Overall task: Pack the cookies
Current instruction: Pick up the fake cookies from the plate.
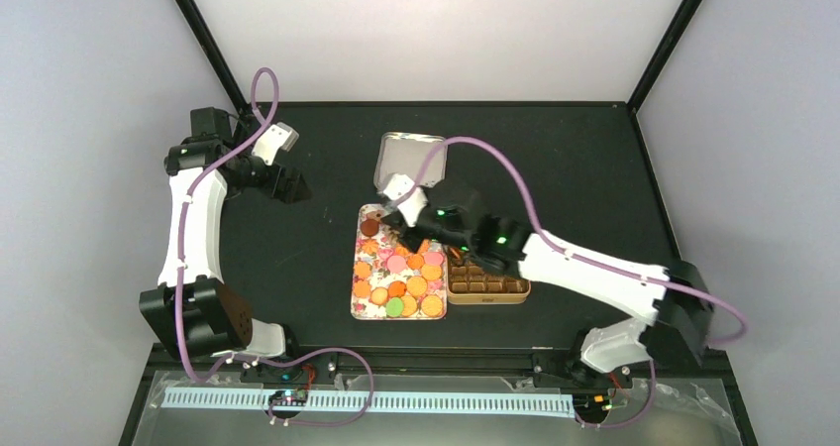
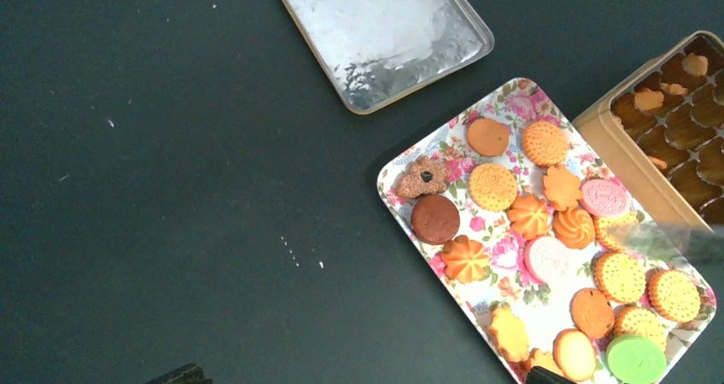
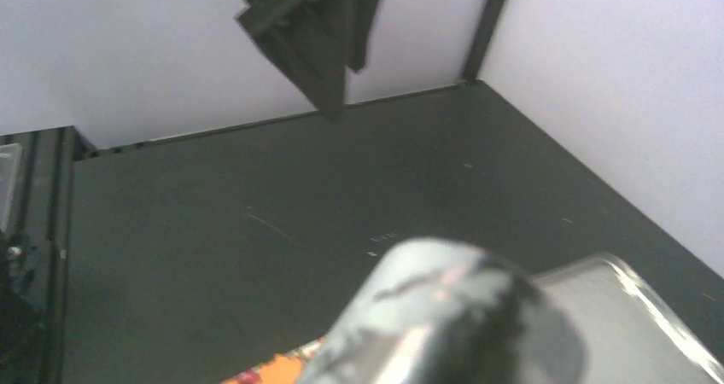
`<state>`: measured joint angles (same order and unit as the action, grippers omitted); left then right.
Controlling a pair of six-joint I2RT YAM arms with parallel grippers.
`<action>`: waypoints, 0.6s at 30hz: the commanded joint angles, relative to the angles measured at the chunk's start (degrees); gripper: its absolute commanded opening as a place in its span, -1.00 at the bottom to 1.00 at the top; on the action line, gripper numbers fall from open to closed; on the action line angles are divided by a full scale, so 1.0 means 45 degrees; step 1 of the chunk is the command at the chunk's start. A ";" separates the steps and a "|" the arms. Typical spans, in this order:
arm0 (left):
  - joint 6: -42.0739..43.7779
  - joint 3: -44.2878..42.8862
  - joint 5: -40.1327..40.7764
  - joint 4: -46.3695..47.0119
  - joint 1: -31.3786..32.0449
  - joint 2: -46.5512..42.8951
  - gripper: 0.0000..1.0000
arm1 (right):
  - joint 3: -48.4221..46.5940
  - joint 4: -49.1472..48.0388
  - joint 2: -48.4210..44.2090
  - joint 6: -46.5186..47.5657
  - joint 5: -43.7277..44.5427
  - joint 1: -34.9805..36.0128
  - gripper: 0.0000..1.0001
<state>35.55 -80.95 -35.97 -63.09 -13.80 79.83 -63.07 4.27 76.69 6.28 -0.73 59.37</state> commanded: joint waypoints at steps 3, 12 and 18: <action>-0.0088 0.0150 0.0189 0.0087 -0.0093 -0.0366 0.98 | -0.1616 -0.2036 0.2575 -0.0391 -0.1034 0.1070 -0.75; -0.0062 0.0108 0.0149 0.0115 -0.0097 -0.0380 0.97 | -0.2446 -0.2317 0.4749 -0.0432 -0.1277 0.1570 -0.60; 0.0054 0.0142 0.0283 0.0097 -0.0100 -0.0484 0.97 | -0.2380 -0.2293 0.5048 -0.0354 -0.0813 0.1571 -0.49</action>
<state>35.40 -80.12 -35.16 -62.96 -13.82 79.37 -72.31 -2.81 99.44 4.56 -5.96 66.15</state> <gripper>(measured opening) 0.988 0.245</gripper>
